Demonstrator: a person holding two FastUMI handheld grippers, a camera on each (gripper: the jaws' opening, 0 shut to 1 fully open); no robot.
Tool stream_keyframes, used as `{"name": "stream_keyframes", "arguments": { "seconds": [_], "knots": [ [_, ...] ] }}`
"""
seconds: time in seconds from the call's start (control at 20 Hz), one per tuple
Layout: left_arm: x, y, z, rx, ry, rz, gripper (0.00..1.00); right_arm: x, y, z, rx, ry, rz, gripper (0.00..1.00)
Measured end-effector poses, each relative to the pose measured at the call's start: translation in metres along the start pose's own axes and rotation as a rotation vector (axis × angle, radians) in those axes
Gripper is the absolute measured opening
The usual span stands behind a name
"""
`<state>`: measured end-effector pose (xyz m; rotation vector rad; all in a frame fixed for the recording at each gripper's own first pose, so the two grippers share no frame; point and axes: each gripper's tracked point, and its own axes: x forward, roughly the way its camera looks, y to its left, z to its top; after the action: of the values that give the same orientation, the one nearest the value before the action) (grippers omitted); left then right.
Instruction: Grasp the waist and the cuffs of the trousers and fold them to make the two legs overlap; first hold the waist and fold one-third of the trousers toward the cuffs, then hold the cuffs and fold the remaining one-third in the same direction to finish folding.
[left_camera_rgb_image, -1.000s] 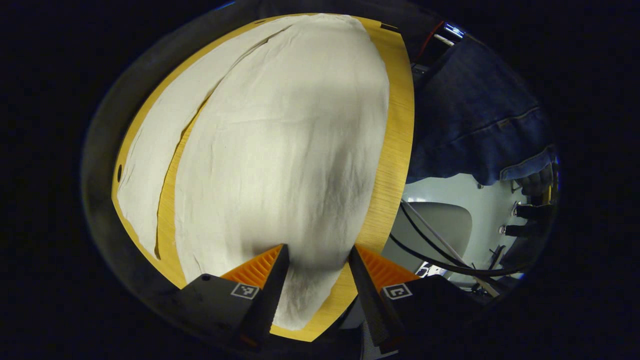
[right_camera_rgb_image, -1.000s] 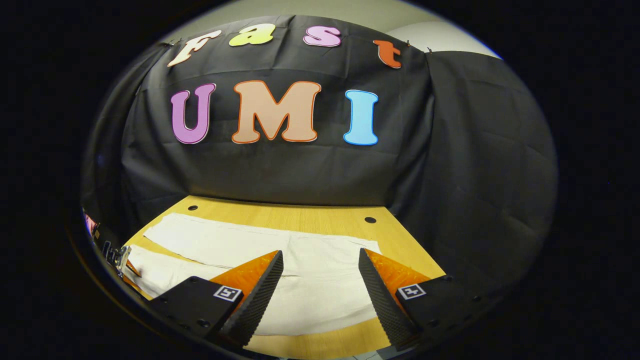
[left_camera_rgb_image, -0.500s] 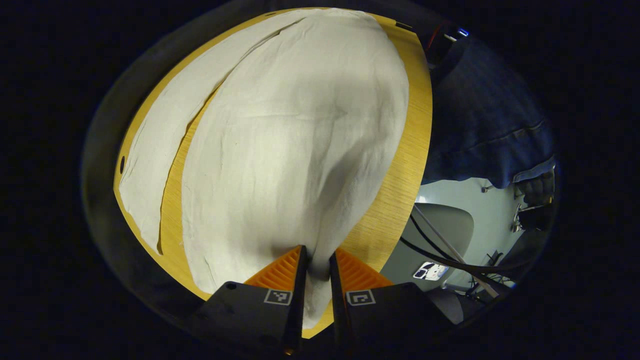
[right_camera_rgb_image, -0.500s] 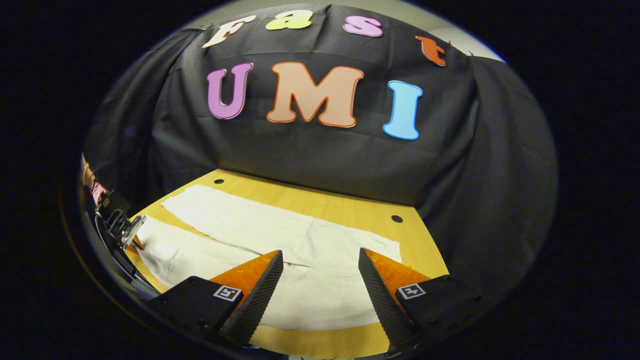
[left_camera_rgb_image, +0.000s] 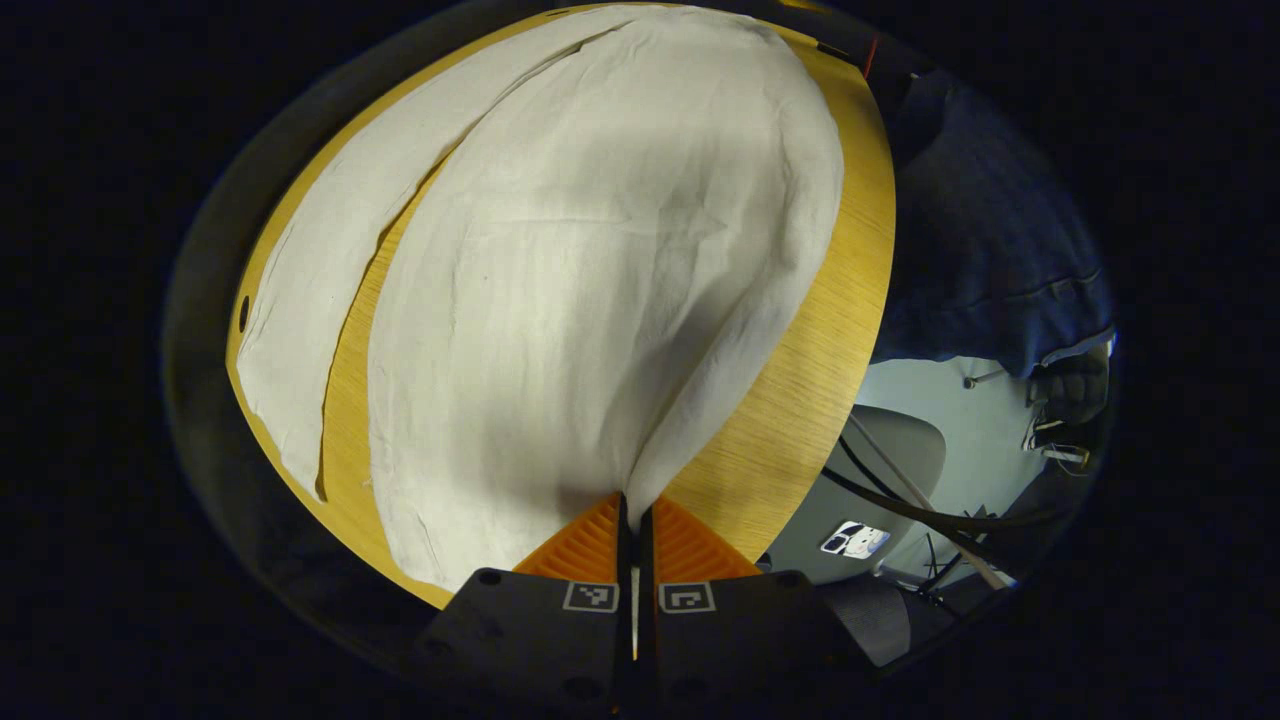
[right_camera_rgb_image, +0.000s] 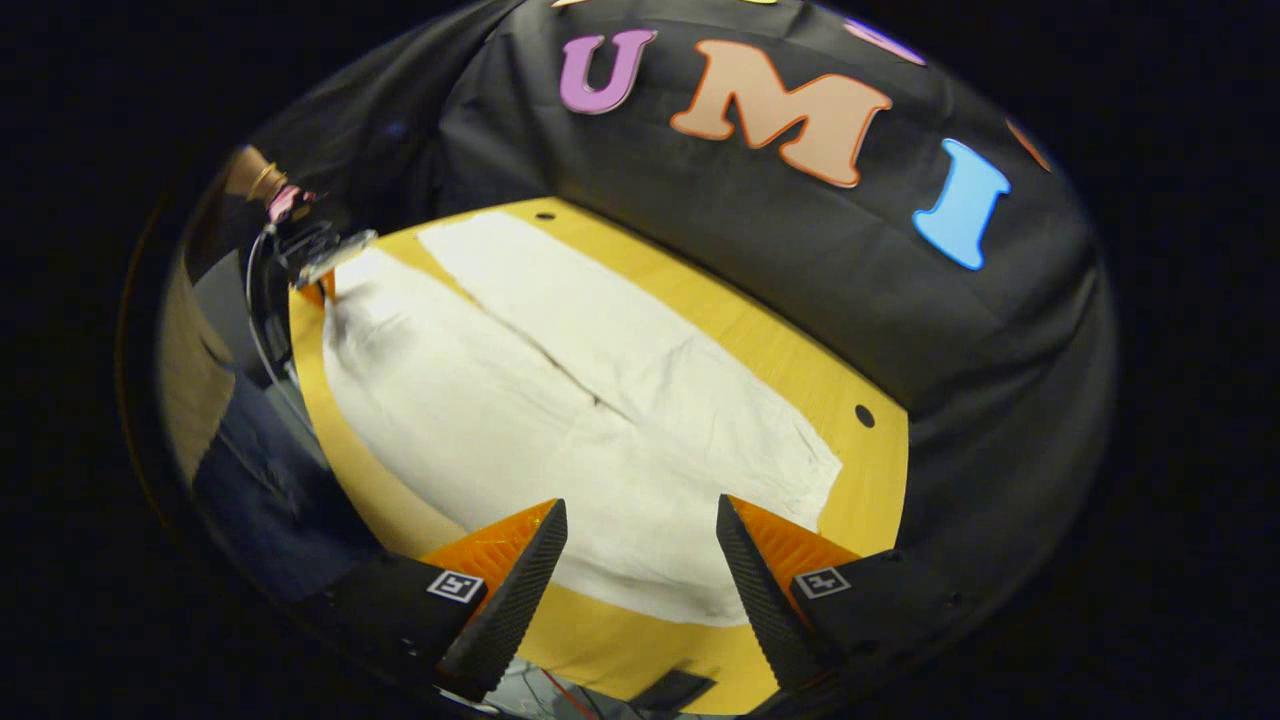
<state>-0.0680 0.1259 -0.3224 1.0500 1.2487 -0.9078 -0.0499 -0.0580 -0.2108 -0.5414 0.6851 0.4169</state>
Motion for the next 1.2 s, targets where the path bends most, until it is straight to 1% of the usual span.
{"name": "stream_keyframes", "arguments": {
  "seconds": [0.2, 0.3, 0.4, 0.55, 0.7, 0.75, 0.85, 0.9, 0.95, 1.0, 1.05, 1.1, 1.15, 1.2],
  "knots": [
    [0.001, 0.0, -0.001, -0.007, 0.012, 0.009, 0.0, 0.013, -0.012, -0.065, -0.203, 0.203, 0.128, 0.98],
    [0.003, 0.001, 0.0, -0.023, 0.018, 0.011, 0.0, 0.024, -0.016, -0.096, -0.275, 0.302, 0.191, 0.98],
    [0.003, 0.001, 0.0, -0.044, 0.023, 0.015, 0.0, 0.036, -0.018, -0.112, -0.342, 0.365, 0.235, 0.96],
    [0.003, 0.001, 0.0, -0.068, 0.022, 0.02, 0.0, 0.054, -0.016, -0.126, -0.435, 0.428, 0.289, 0.97],
    [0.004, 0.0, 0.0, -0.088, 0.025, 0.019, 0.0, 0.064, -0.013, -0.136, -0.465, 0.476, 0.339, 0.98],
    [0.004, 0.0, 0.0, -0.088, 0.027, 0.019, 0.0, 0.065, -0.013, -0.137, -0.464, 0.484, 0.351, 0.96],
    [0.004, 0.001, 0.0, -0.09, 0.031, 0.016, 0.0, 0.068, -0.012, -0.138, -0.46, 0.498, 0.369, 0.95],
    [0.004, 0.001, 0.0, -0.091, 0.034, 0.013, 0.0, 0.069, -0.012, -0.141, -0.457, 0.514, 0.376, 0.93],
    [0.004, 0.001, 0.0, -0.092, 0.036, 0.01, 0.0, 0.071, -0.012, -0.143, -0.46, 0.531, 0.38, 0.87],
    [0.004, 0.0, 0.0, -0.097, 0.04, 0.007, 0.0, 0.074, -0.011, -0.146, -0.472, 0.544, 0.384, 0.84],
    [0.004, 0.001, 0.0, -0.1, 0.041, 0.005, 0.0, 0.073, -0.011, -0.144, -0.477, 0.551, 0.394, 0.76],
    [0.004, 0.001, 0.0, -0.099, 0.043, 0.004, 0.0, 0.076, -0.01, -0.144, -0.477, 0.553, 0.392, 0.72],
    [0.004, 0.0, 0.0, -0.099, 0.043, 0.004, 0.0, 0.076, -0.01, -0.143, -0.476, 0.554, 0.393, 0.72],
    [0.004, 0.0, 0.0, -0.099, 0.043, 0.004, 0.0, 0.075, -0.01, -0.145, -0.473, 0.557, 0.392, 0.76]
  ]
}}
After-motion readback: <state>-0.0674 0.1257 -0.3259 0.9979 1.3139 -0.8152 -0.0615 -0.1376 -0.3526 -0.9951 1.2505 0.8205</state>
